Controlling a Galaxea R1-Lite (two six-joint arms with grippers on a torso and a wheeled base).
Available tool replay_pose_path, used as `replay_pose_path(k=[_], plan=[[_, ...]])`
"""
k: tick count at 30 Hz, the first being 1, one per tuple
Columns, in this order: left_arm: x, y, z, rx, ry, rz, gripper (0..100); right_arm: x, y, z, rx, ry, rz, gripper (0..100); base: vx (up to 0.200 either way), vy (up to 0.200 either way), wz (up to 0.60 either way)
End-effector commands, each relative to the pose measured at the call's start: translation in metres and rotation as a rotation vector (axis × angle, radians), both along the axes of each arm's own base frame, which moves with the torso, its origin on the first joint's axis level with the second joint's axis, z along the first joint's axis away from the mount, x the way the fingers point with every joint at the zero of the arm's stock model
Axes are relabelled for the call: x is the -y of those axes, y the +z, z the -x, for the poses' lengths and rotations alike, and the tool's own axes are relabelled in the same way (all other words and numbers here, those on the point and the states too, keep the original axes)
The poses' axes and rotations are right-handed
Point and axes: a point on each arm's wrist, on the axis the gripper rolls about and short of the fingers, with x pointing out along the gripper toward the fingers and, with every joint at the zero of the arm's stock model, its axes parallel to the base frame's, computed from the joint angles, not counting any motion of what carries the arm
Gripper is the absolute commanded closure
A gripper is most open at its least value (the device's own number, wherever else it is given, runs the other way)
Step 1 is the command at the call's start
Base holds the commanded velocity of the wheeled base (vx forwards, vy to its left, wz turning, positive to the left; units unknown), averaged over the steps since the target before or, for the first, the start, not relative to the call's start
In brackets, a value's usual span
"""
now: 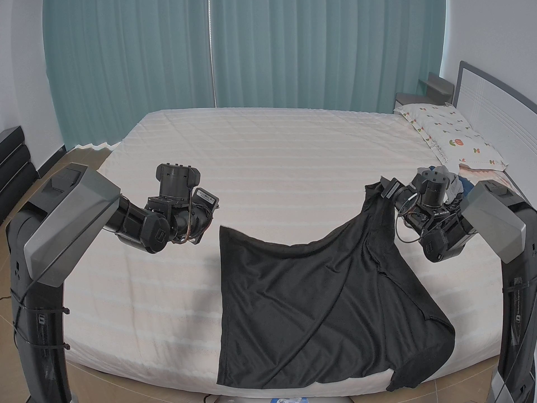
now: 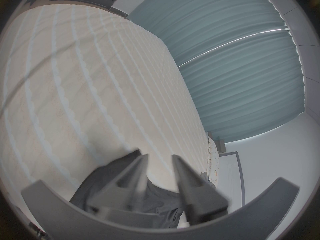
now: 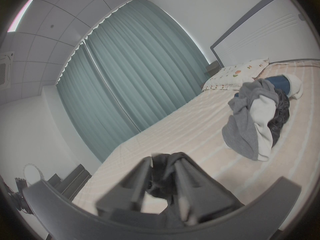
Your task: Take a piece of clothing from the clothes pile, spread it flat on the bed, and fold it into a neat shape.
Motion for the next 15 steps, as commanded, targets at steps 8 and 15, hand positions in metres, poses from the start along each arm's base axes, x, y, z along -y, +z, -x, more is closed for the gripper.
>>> replay_pose_path(k=[8, 15], plan=[[-0.005, -0.016, -0.009, -0.029, 0.023, -0.017, 0, 0.018, -0.033, 0.004, -0.1, -0.031, 0.069, 0, 0.0, 0.0, 0.0], [-0.014, 0.003, 0.003, -0.019, 0.037, -0.026, 0, 0.045, -0.025, 0.03, -0.16, -0.041, 0.066, 0, 0.0, 0.0, 0.0]])
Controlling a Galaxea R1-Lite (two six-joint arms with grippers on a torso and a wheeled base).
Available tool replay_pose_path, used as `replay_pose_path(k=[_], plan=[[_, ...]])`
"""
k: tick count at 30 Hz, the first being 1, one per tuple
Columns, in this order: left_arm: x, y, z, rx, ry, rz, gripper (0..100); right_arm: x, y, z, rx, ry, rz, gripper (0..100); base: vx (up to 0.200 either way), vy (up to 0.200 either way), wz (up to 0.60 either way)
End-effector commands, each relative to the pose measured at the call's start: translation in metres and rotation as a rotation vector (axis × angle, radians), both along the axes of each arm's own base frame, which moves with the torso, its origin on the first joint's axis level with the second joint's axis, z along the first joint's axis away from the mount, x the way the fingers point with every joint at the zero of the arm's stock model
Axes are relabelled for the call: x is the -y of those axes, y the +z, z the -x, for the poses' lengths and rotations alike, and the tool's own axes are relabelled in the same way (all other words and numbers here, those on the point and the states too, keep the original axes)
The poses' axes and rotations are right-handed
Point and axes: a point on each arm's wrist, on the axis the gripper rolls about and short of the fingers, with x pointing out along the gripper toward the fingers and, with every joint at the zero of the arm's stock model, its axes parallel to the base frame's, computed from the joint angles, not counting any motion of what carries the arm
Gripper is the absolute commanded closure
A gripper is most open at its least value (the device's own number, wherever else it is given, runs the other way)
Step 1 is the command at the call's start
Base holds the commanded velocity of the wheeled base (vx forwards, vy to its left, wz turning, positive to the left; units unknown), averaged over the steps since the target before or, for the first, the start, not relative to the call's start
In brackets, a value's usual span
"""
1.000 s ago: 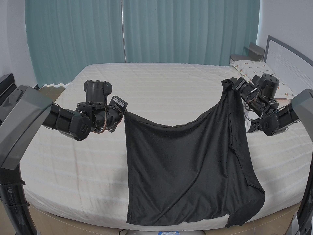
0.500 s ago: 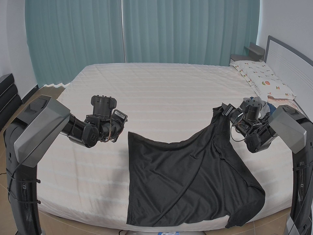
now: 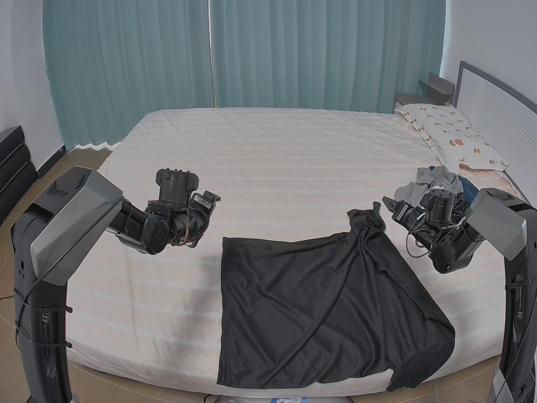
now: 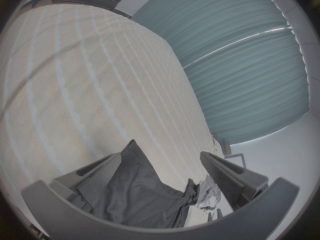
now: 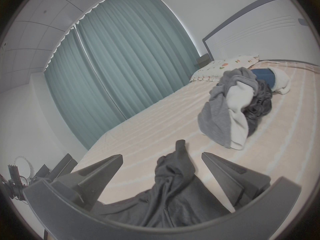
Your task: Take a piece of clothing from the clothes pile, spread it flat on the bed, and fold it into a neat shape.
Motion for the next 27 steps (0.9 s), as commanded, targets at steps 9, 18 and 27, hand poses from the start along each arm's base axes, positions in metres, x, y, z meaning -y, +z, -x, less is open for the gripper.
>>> replay_pose_path(k=[9, 18, 27], plan=[[-0.016, 0.029, 0.07, -0.022, -0.079, -0.038, 0, 0.027, 0.011, 0.091, -0.166, 0.065, -0.047, 0, 0.0, 0.0, 0.0], [-0.011, 0.007, 0.128, -0.062, -0.177, 0.028, 0, 0.026, -0.023, 0.127, -0.262, 0.05, -0.331, 0, 0.0, 0.0, 0.0], [-0.012, -0.022, 0.14, -0.106, -0.197, 0.062, 0, 0.04, -0.036, 0.128, -0.293, 0.022, -0.388, 0, -0.178, 0.0, 0.0]])
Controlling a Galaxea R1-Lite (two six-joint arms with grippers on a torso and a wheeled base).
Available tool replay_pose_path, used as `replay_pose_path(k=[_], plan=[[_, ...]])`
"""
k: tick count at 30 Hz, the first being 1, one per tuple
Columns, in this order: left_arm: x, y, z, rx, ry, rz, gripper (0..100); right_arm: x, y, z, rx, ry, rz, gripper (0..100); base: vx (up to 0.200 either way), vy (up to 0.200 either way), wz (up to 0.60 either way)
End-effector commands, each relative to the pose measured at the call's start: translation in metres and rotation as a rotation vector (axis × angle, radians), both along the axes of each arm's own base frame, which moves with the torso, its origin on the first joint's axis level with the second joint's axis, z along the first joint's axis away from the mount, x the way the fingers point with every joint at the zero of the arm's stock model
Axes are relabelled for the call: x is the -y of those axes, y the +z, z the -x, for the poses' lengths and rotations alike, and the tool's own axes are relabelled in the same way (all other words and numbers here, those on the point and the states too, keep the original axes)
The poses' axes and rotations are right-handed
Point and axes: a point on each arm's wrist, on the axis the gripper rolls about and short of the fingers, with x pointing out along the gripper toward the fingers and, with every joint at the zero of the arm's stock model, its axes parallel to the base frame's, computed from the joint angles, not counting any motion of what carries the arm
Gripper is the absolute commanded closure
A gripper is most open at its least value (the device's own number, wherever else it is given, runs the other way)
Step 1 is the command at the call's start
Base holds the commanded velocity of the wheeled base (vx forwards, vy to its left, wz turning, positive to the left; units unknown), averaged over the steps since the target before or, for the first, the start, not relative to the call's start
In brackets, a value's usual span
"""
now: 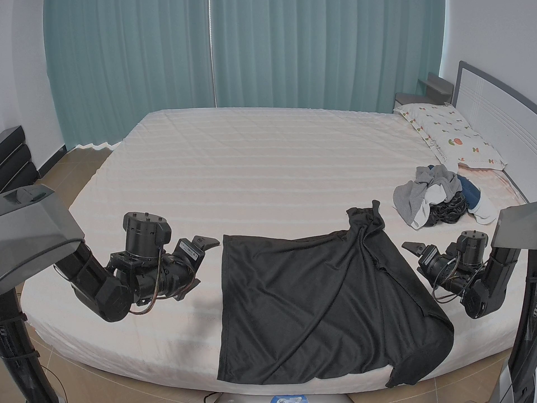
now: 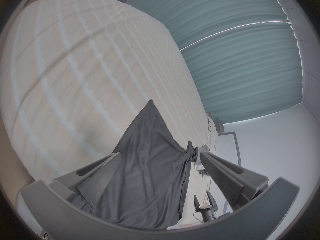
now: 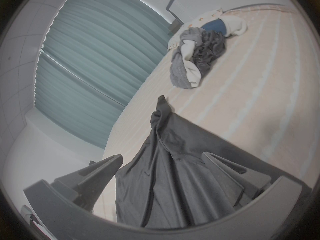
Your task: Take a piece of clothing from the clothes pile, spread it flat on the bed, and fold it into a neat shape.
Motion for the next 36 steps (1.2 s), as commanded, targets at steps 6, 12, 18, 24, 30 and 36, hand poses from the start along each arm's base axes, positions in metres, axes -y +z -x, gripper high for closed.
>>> replay_pose_path(k=[6, 12, 18, 24, 30, 36], plan=[[-0.001, -0.032, 0.013, -0.1, -0.025, -0.014, 0, 0.013, -0.016, 0.003, -0.052, -0.055, -0.063, 0, -0.033, 0.0, 0.0], [-0.002, -0.032, 0.01, -0.097, -0.012, 0.005, 0, 0.014, -0.018, 0.003, -0.037, -0.033, -0.082, 0, 0.0, 0.0, 0.0], [0.0, -0.03, 0.008, -0.1, -0.02, 0.039, 0, 0.013, -0.017, 0.004, 0.004, -0.032, -0.086, 0, 0.0, -0.067, 0.0], [0.001, -0.03, 0.009, -0.103, -0.029, 0.046, 0, 0.013, -0.018, 0.005, 0.013, -0.03, -0.085, 0, 0.0, -0.2, 0.0], [0.001, -0.029, 0.008, -0.101, -0.028, 0.045, 0, 0.013, -0.018, 0.005, 0.013, -0.03, -0.085, 0, 0.0, -0.2, 0.0], [0.0, -0.031, 0.009, -0.105, -0.024, 0.038, 0, 0.013, -0.018, 0.005, 0.014, -0.029, -0.084, 0, 0.0, -0.2, 0.0]])
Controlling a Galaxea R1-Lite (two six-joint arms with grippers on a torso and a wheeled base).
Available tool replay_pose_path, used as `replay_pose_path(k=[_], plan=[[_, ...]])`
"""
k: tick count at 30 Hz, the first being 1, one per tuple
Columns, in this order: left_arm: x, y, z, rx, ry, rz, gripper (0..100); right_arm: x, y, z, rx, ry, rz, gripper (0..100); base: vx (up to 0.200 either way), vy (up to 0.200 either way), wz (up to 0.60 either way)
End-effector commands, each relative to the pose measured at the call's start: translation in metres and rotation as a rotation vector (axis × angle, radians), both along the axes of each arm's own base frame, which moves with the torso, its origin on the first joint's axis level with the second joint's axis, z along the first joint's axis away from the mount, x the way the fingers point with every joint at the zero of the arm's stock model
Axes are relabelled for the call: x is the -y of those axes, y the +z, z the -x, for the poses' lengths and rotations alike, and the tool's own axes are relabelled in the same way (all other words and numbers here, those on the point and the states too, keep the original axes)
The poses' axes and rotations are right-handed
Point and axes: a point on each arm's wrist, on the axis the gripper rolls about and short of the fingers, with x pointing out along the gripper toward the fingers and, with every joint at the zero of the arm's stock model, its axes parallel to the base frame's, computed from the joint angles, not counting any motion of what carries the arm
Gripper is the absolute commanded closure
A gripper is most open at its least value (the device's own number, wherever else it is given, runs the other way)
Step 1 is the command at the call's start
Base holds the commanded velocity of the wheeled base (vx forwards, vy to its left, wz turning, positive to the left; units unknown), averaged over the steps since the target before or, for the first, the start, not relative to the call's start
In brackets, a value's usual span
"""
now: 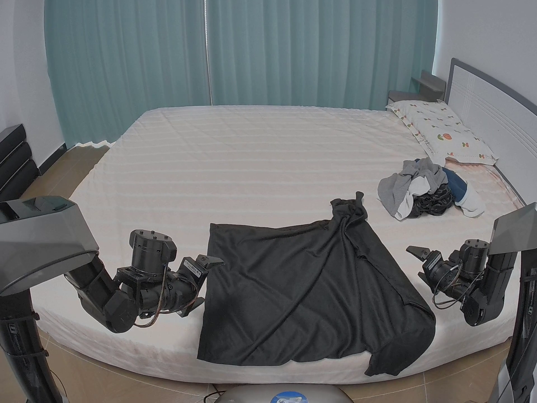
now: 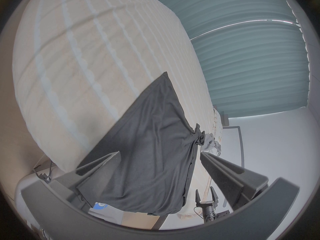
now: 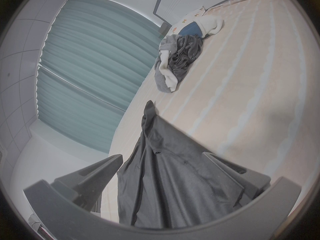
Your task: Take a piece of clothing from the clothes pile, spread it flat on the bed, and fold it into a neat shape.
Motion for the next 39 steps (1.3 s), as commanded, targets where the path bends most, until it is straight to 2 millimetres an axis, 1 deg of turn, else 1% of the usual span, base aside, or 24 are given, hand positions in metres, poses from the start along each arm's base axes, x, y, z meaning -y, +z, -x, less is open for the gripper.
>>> replay_pose_path(k=[1, 6, 8, 12, 15, 16, 17, 19, 20, 22, 25, 28, 31, 34, 39], plan=[[-0.001, -0.002, 0.0, -0.002, 0.005, -0.007, 0, 0.0, 0.0, 0.0, 0.005, 0.001, 0.001, 0, 0.0, -0.2, 0.0], [-0.01, -0.002, -0.001, 0.007, 0.017, -0.033, 0, -0.003, 0.001, 0.002, 0.003, 0.009, 0.012, 0, 0.0, 0.0, 0.0], [-0.012, -0.003, -0.002, 0.013, 0.012, -0.055, 0, -0.007, 0.002, 0.005, -0.001, 0.025, 0.02, 0, 0.0, 0.0, 0.0], [-0.019, -0.005, -0.006, 0.013, 0.03, -0.063, 0, -0.026, 0.005, 0.008, 0.007, 0.085, 0.052, 0, 0.0, 0.0, 0.0], [-0.023, -0.007, -0.009, 0.009, 0.046, -0.063, 0, -0.045, 0.008, 0.009, 0.01, 0.111, 0.068, 0, 0.0, 0.0, 0.0], [-0.024, -0.007, -0.009, 0.009, 0.048, -0.063, 0, -0.045, 0.008, 0.009, 0.008, 0.112, 0.069, 0, 0.0, 0.0, 0.0], [-0.027, -0.007, -0.011, 0.013, 0.059, -0.06, 0, -0.059, 0.006, 0.009, 0.004, 0.12, 0.086, 0, 0.0, 0.0, 0.0], [-0.028, -0.008, -0.012, 0.017, 0.063, -0.058, 0, -0.068, 0.005, 0.008, 0.002, 0.131, 0.095, 0, 0.0, 0.0, 0.0], [-0.029, -0.01, -0.012, 0.015, 0.066, -0.058, 0, -0.078, 0.004, 0.007, -0.004, 0.144, 0.103, 0, 0.0, 0.0, 0.0], [-0.029, -0.015, -0.013, 0.007, 0.065, -0.062, 0, -0.087, 0.001, 0.01, -0.034, 0.161, 0.121, 0, 0.0, 0.0, 0.0], [-0.029, -0.02, -0.013, 0.003, 0.067, -0.066, 0, -0.089, -0.002, 0.013, -0.056, 0.169, 0.151, 0, 0.0, 0.0, 0.0], [-0.029, -0.02, -0.011, 0.017, 0.066, -0.064, 0, -0.084, -0.007, 0.032, -0.112, 0.187, 0.23, 0, 0.0, 0.0, 0.0], [-0.028, -0.021, -0.01, 0.014, 0.063, -0.066, 0, -0.084, -0.003, 0.04, -0.114, 0.207, 0.261, 0, 0.0, 0.0, 0.0], [-0.029, -0.021, -0.01, 0.014, 0.066, -0.068, 0, -0.091, 0.0, 0.051, -0.154, 0.248, 0.272, 0, 0.0, 0.0, 0.0], [-0.029, -0.022, -0.01, 0.014, 0.066, -0.068, 0, -0.097, -0.003, 0.054, -0.211, 0.279, 0.284, 0, 0.0, 0.0, 0.0]])
